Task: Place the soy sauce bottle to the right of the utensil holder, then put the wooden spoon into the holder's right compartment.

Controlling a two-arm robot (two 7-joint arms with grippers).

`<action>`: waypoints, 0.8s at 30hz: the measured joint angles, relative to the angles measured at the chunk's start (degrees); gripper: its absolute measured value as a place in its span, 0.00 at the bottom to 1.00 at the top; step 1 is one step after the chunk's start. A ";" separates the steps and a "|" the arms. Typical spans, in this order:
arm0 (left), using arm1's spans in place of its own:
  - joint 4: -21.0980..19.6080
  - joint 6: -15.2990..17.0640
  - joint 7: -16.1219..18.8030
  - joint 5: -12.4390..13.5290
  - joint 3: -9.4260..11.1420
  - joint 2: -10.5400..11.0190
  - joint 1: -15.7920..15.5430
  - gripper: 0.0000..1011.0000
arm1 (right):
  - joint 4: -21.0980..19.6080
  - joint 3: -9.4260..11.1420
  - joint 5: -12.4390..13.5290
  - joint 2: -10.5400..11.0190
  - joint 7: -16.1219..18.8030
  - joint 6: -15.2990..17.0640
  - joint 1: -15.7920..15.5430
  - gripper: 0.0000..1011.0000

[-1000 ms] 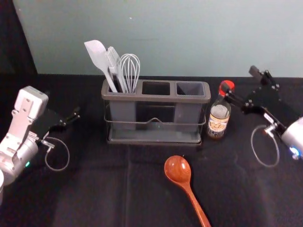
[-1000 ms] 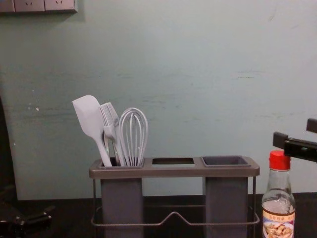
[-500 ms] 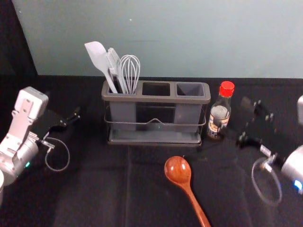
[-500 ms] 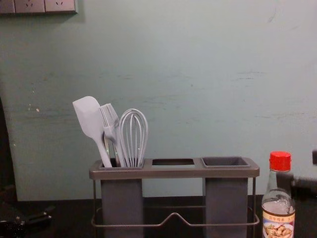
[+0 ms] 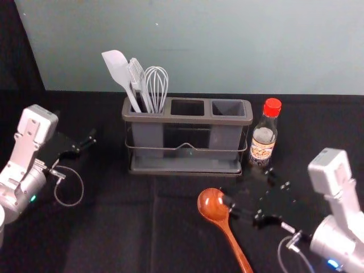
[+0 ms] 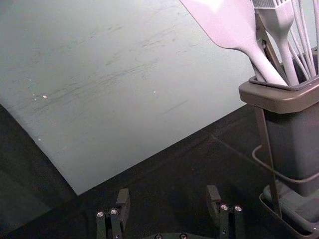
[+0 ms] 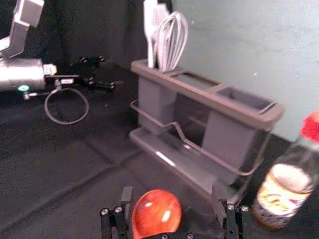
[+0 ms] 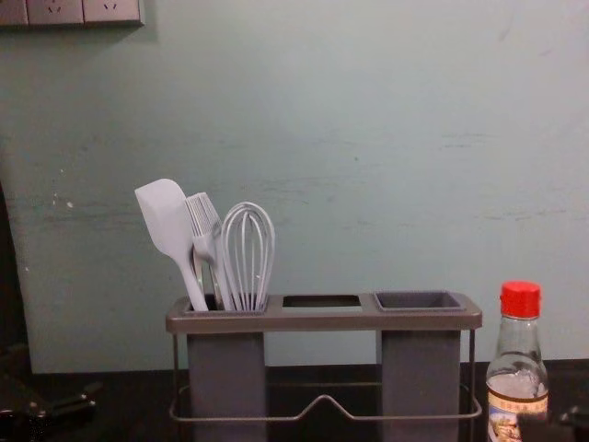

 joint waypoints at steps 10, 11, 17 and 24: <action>0.00 0.00 0.00 0.00 0.00 0.00 0.00 0.99 | 3.28 -2.86 -0.14 -1.51 0.80 -0.18 1.21 0.99; 0.00 0.00 0.00 0.00 0.00 0.00 0.00 0.99 | 3.52 -2.95 -0.07 -1.62 0.88 -0.46 1.31 0.99; 0.00 0.00 0.00 0.00 0.00 0.00 0.00 0.99 | 3.41 -2.93 -0.09 -1.57 0.88 -0.43 1.26 0.99; 0.00 0.00 0.00 0.00 0.00 0.00 0.00 0.99 | 3.24 -2.89 -0.11 -1.50 0.87 -0.33 1.18 0.99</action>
